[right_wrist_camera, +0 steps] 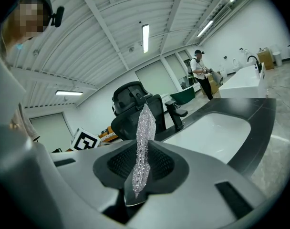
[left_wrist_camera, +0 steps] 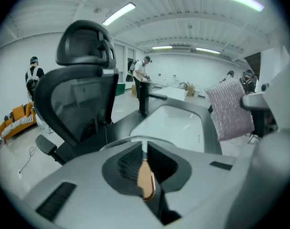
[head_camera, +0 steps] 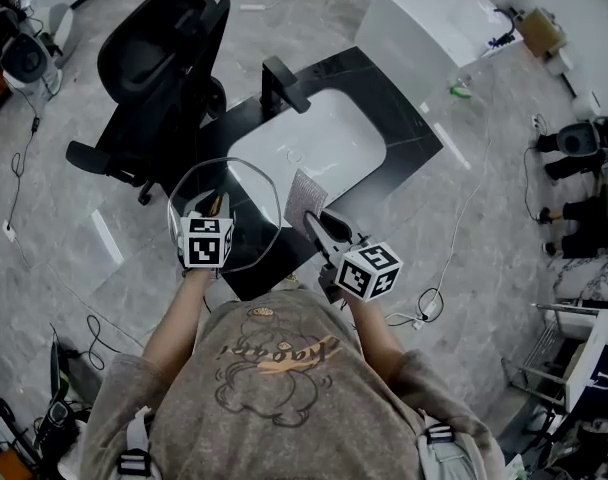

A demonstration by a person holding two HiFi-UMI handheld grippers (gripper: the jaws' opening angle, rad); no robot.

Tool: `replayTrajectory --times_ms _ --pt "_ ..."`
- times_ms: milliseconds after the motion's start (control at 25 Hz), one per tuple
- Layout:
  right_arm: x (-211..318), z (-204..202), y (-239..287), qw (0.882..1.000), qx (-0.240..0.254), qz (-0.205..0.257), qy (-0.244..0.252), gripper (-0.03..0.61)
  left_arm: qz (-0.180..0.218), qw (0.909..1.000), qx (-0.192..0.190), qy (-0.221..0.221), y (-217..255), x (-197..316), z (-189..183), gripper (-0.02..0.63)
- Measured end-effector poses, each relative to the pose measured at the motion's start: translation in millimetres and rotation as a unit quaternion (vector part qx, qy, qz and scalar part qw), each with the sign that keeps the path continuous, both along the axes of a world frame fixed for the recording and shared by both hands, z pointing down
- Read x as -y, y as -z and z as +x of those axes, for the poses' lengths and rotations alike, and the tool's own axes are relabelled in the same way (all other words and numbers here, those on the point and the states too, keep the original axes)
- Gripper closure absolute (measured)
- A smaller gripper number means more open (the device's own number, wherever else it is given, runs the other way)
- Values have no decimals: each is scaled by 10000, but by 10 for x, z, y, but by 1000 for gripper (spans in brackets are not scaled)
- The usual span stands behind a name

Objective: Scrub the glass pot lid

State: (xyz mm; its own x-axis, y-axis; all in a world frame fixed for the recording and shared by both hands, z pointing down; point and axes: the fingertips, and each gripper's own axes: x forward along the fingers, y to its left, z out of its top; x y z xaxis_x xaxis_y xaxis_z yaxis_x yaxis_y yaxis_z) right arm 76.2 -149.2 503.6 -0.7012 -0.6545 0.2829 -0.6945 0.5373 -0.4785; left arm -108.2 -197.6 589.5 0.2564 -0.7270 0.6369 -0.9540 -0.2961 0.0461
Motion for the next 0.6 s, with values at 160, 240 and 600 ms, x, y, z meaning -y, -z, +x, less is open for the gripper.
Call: replayTrajectory --times_ms 160,240,600 --pt "13 1 98 9998 -114 99 -129 502 396 9981 -410 -221 507 -57 110 597" --pt "5 -5 199 9993 -224 219 -184 502 714 9958 -511 -260 760 -126 127 597" --pt "-2 -102 477 9958 -566 667 -254 502 1846 9795 -811 -34 1418 -451 13 597"
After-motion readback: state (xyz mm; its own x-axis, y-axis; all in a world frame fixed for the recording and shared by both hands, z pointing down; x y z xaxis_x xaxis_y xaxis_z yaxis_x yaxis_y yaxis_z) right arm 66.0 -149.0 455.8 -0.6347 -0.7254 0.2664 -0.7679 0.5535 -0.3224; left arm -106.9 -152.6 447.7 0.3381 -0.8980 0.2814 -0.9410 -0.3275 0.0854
